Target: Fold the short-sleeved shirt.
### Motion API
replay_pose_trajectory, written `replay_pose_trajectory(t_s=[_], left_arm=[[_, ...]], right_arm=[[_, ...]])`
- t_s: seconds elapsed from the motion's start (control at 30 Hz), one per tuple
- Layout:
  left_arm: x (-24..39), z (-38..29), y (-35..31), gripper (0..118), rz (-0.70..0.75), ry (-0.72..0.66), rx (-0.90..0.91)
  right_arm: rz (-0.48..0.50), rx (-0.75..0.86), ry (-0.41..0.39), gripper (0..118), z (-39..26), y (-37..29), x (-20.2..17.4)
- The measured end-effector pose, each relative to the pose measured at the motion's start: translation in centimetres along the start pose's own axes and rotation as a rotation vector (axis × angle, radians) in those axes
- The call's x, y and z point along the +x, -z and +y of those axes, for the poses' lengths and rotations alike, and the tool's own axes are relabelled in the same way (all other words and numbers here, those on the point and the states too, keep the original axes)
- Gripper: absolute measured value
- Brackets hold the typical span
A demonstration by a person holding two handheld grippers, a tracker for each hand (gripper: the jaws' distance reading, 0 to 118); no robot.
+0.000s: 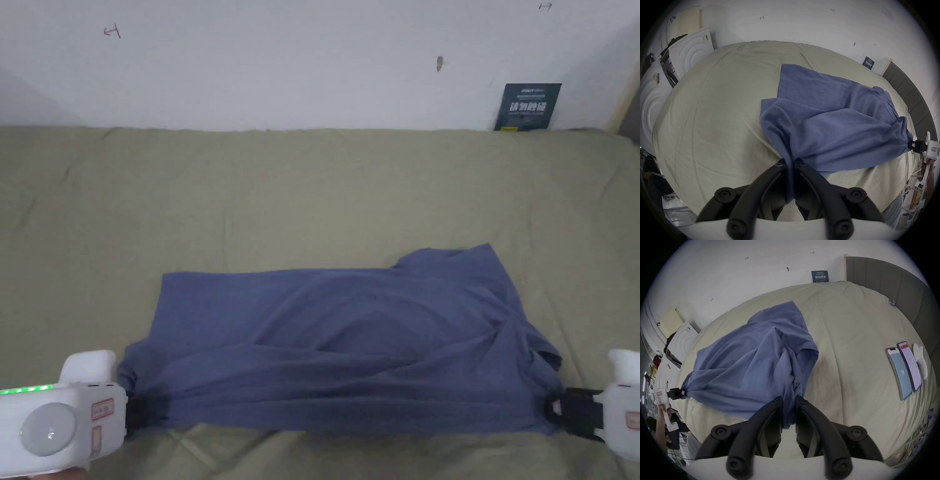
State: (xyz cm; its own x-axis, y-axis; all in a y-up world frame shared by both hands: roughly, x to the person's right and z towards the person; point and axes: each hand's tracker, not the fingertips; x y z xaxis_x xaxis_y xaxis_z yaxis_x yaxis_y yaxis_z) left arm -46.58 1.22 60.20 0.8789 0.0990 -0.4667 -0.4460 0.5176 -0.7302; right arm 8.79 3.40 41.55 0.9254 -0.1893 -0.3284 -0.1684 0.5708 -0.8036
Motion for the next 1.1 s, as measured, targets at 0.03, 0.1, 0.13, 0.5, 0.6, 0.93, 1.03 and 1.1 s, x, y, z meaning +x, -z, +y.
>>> replay_pose_trajectory(t_s=[0.03,0.1,0.13,0.5,0.6,0.93,1.03,1.1], left_arm=[[-0.2,-0.2,-0.6,6,-0.004,-0.001,0.007],[-0.5,-1.2,-1.8,6,-0.005,-0.002,0.006],[-0.7,-2.0,-2.5,6,-0.009,0.001,-0.004],[-3.2,-8.8,-5.8,6,-0.028,-0.035,-0.059],[-2.7,-8.9,-5.6,7,-0.033,-0.042,-0.059],[-4.4,-5.5,-8.5,113,-0.059,-0.09,0.122],[-3.6,-2.1,-8.1,107,-0.05,-0.041,0.143],[-3.2,0.7,-6.3,53,-0.075,-0.025,0.138]], right_arm=[[0.001,-0.001,0.0,17,-0.7,-0.8,-0.3],[0.031,-0.014,0.024,17,-1.7,-1.4,1.1],[0.033,-0.016,0.024,17,-2.6,-2.0,1.1],[0.027,-0.1,0.045,17,-10.2,-4.7,1.2],[0.011,-0.097,0.056,44,-10.2,-4.0,1.1],[-0.052,0.014,-0.001,117,-6.8,-6.8,0.9],[-0.048,0.064,-0.011,94,-4.4,-6.7,-0.4],[-0.054,0.063,-0.026,30,-2.3,-5.7,-1.3]])
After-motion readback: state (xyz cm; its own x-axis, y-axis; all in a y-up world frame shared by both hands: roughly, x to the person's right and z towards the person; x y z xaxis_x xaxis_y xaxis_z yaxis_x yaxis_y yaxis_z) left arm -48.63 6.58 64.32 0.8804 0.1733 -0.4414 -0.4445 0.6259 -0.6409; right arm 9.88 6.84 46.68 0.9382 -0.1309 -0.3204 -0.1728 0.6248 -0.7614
